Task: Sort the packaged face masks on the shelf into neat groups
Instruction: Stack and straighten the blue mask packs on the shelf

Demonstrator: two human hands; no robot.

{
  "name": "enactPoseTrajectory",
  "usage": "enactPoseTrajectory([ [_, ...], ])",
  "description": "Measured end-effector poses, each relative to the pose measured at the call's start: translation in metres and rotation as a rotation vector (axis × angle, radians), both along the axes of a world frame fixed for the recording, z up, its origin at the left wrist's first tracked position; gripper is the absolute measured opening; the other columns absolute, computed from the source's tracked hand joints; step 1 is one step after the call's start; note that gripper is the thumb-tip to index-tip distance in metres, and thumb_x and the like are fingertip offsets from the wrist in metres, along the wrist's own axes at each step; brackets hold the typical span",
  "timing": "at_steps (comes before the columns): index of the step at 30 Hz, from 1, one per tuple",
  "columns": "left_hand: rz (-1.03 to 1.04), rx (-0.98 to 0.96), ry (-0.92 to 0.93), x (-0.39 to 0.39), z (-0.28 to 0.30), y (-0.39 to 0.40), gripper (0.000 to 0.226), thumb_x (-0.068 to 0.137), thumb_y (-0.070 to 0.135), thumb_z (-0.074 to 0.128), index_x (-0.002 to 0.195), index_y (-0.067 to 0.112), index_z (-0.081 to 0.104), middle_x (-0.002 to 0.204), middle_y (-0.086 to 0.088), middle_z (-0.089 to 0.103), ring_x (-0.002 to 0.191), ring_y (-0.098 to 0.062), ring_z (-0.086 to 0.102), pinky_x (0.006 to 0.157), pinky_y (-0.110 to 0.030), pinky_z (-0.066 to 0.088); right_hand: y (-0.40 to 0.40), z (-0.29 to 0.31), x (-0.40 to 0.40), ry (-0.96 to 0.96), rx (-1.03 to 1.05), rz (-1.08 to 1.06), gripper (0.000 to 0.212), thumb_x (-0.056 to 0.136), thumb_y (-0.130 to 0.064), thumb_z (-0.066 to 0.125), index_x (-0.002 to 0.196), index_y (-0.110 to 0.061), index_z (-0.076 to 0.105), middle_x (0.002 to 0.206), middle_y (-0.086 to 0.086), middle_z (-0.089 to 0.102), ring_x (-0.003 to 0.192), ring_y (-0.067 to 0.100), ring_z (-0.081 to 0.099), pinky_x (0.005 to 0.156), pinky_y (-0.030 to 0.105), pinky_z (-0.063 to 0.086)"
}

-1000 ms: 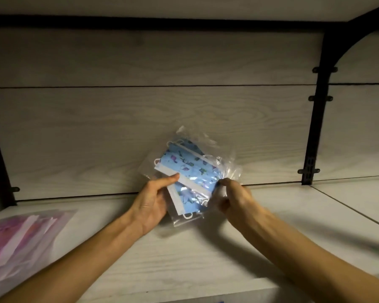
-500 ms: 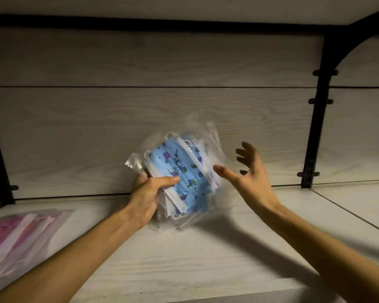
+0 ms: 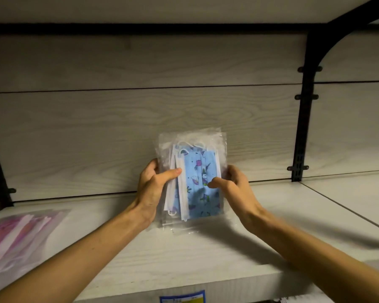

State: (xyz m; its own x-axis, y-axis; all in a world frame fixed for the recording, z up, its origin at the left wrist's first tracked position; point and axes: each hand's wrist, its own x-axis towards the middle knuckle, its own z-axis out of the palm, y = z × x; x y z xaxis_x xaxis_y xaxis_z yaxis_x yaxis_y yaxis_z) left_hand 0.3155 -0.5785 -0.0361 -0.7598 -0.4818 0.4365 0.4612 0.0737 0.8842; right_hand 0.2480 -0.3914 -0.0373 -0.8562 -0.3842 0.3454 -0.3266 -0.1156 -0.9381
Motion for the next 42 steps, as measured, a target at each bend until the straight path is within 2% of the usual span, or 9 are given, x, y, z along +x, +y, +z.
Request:
enactPoseTrajectory([
  [5, -0.008, 0.042, 0.012, 0.01, -0.005, 0.014, 0.048, 0.067, 0.029, 0.085, 0.112, 0.022, 0.071, 0.11, -0.008, 0.077, 0.103, -0.031, 0.074, 0.094, -0.05, 0.056, 0.0, -0.002, 0.008, -0.021, -0.023, -0.004, 0.044, 0.065, -0.025, 0.069, 0.105, -0.011, 0.058, 0.106, 0.014, 0.07, 0.093, 0.027, 0.069, 0.077, 0.043, 0.059],
  [9, 0.0, 0.022, -0.046, 0.014, -0.005, 0.031, 0.048, 0.07, 0.029, 0.085, 0.114, 0.018, 0.071, 0.106, -0.008, 0.078, 0.1, -0.03, 0.075, 0.092, -0.054, 0.058, -0.003, -0.008, 0.007, -0.054, -0.007, 0.068, 0.032, 0.081, -0.01, 0.07, 0.108, -0.019, 0.055, 0.104, 0.004, 0.07, 0.08, 0.008, 0.071, 0.056, 0.015, 0.053],
  [14, 0.104, 0.128, -0.096, 0.014, 0.006, 0.032, 0.044, 0.067, 0.028, 0.09, 0.106, 0.012, 0.075, 0.097, -0.011, 0.079, 0.094, -0.033, 0.076, 0.089, -0.055, 0.059, 0.002, -0.003, 0.003, -0.01, 0.064, 0.067, 0.042, 0.081, -0.008, 0.075, 0.117, -0.016, 0.056, 0.105, 0.001, 0.072, 0.076, -0.002, 0.07, 0.058, 0.011, 0.05],
  [20, -0.11, 0.543, -0.088, 0.014, 0.031, 0.021, 0.04, 0.079, 0.032, 0.078, 0.114, 0.012, 0.074, 0.11, -0.015, 0.076, 0.095, -0.035, 0.076, 0.069, -0.049, 0.063, 0.018, -0.002, -0.008, -0.244, 0.062, 0.155, 0.08, 0.066, -0.05, 0.084, 0.134, -0.019, 0.057, 0.123, 0.003, 0.07, 0.113, 0.017, 0.065, 0.1, 0.039, 0.05],
  [24, -0.224, 0.629, -0.014, 0.007, 0.028, 0.032, 0.035, 0.091, 0.029, 0.068, 0.121, 0.011, 0.071, 0.115, -0.016, 0.075, 0.101, -0.035, 0.074, 0.079, -0.047, 0.061, 0.007, -0.003, -0.004, -0.322, -0.026, 0.432, 0.05, 0.081, -0.044, 0.073, 0.125, -0.021, 0.068, 0.126, 0.004, 0.071, 0.117, 0.023, 0.066, 0.103, 0.041, 0.05],
  [30, -0.348, 0.538, -0.037, 0.009, 0.021, 0.035, 0.049, 0.09, 0.024, 0.067, 0.136, 0.006, 0.061, 0.13, -0.02, 0.067, 0.12, -0.038, 0.065, 0.102, -0.05, 0.051, 0.005, -0.004, -0.015, -0.256, -0.188, 0.308, 0.022, 0.09, -0.01, 0.067, 0.111, -0.003, 0.071, 0.11, 0.015, 0.076, 0.1, 0.031, 0.073, 0.084, 0.041, 0.061],
  [34, -0.351, 0.388, -0.074, 0.013, 0.018, 0.016, 0.052, 0.088, 0.013, 0.062, 0.14, 0.006, 0.057, 0.136, -0.016, 0.064, 0.131, -0.033, 0.057, 0.115, -0.048, 0.039, 0.015, 0.014, -0.027, -0.058, -0.052, 0.031, 0.016, 0.082, -0.013, 0.079, 0.094, -0.009, 0.069, 0.077, -0.004, 0.072, 0.069, 0.012, 0.062, 0.067, 0.034, 0.05],
  [38, -0.28, 0.285, -0.127, 0.021, 0.014, -0.002, 0.042, 0.073, 0.007, 0.074, 0.114, 0.0, 0.071, 0.112, -0.017, 0.074, 0.111, -0.034, 0.064, 0.104, -0.042, 0.049, 0.025, 0.034, -0.038, 0.082, -0.013, -0.017, 0.028, 0.077, -0.012, 0.084, 0.102, -0.008, 0.071, 0.084, 0.0, 0.07, 0.069, 0.007, 0.059, 0.063, 0.022, 0.045],
  [42, -0.14, 0.134, -0.185, 0.025, 0.004, -0.016, 0.058, 0.08, -0.001, 0.071, 0.135, -0.003, 0.057, 0.132, -0.023, 0.064, 0.126, -0.042, 0.056, 0.115, -0.053, 0.038, 0.033, 0.039, -0.044, 0.089, -0.004, -0.006, 0.03, 0.076, -0.006, 0.082, 0.104, -0.009, 0.071, 0.091, 0.002, 0.073, 0.074, 0.007, 0.063, 0.065, 0.021, 0.047],
])
